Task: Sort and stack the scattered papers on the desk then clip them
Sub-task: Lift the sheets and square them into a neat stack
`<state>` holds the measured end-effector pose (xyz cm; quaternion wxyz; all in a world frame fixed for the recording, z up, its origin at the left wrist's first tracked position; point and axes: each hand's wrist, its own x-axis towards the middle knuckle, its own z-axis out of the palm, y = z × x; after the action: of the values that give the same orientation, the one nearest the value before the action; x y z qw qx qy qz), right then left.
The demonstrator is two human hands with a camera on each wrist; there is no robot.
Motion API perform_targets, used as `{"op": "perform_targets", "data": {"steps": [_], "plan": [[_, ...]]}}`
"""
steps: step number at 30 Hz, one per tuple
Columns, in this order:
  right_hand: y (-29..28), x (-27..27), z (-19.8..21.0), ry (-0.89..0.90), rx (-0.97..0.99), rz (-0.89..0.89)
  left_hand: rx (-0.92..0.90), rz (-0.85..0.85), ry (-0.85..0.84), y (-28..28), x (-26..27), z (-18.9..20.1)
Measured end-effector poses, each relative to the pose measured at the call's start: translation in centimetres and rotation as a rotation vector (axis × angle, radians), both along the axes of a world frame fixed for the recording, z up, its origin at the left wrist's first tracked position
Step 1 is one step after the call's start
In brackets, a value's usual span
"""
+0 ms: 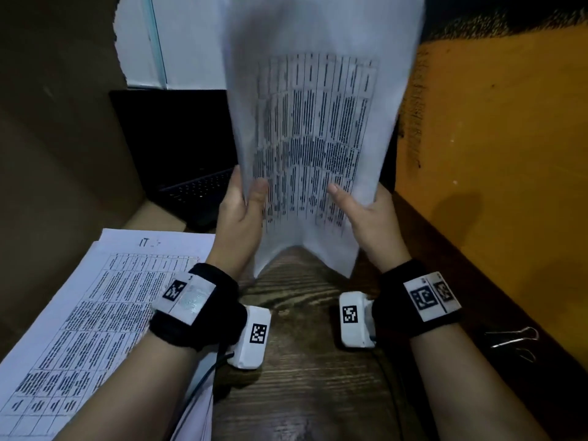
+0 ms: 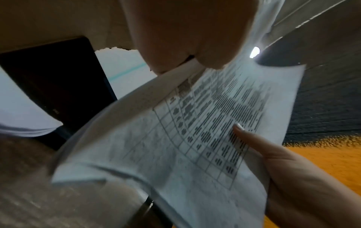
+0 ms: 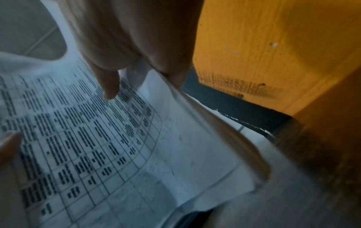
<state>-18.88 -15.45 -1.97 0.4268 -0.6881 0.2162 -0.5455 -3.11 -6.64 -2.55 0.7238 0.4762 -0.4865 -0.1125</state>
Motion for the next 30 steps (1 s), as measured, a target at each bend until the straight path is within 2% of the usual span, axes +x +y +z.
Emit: {"op": "perform_targets", "data": {"steps": [2, 3, 4, 6, 8, 10, 12, 14, 16, 18, 20, 22, 24, 25, 28, 30], "plan": [[0.0, 0.0, 0.1, -0.003, 0.006, -0.009, 0.010, -0.019, 0.076, 0.1, 0.3, 0.0], [-0.3, -0.1, 0.0, 0.055, 0.029, 0.006, 0.057, -0.092, 0.133, 0.1, 0.6, -0.1], [-0.7, -0.2, -0.2, 0.150, 0.071, 0.043, 0.133, -0.157, 0.155, 0.0, 0.9, -0.4], [-1.2, -0.5, -0.9, 0.335, 0.182, 0.152, 0.348, -0.230, 0.076, -0.3, 1.6, -1.1], [-1.3, -0.4, -1.4, 0.296, 0.249, 0.135, 0.471, -0.228, 0.028, -0.3, 1.3, -1.5], [-1.1, -0.6, -1.0, 0.149, 0.237, 0.068, 0.381, -0.175, 0.124, -0.1, 0.8, -1.2], [-1.2, -0.8, -0.5, 0.065, 0.227, 0.103, 0.255, -0.124, 0.275, 0.0, 0.9, -0.7], [-1.7, -0.8, -0.8, 0.130, 0.272, 0.160, 0.282, -0.126, 0.339, -0.1, 1.4, -0.9], [-2.1, -0.8, -1.6, 0.322, 0.363, 0.165, 0.465, -0.151, 0.313, -0.7, 2.3, -2.2], [-2.5, -0.8, -2.5, 0.414, 0.443, 0.196, 0.647, -0.146, 0.298, -1.1, 2.7, -3.3], [-2.8, -1.0, -2.8, 0.377, 0.476, 0.210, 0.688, -0.173, 0.322, -1.5, 2.9, -3.9], [-2.9, -1.1, -2.8, 0.309, 0.468, 0.184, 0.646, -0.201, 0.375, -1.3, 2.6, -3.8], [-3.2, -1.2, -3.1, 0.283, 0.509, 0.159, 0.629, -0.205, 0.345, -1.4, 2.6, -4.0], [-3.3, -1.2, -3.4, 0.328, 0.530, 0.130, 0.650, -0.210, 0.309, -1.5, 2.7, -4.2], [-4.2, -1.2, -4.4, 0.615, 0.558, 0.018, 0.786, -0.230, 0.193, -1.9, 3.3, -5.3], [-4.6, -1.2, -5.2, 0.771, 0.589, -0.017, 0.902, -0.188, 0.124, -2.3, 3.8, -6.2]]}}
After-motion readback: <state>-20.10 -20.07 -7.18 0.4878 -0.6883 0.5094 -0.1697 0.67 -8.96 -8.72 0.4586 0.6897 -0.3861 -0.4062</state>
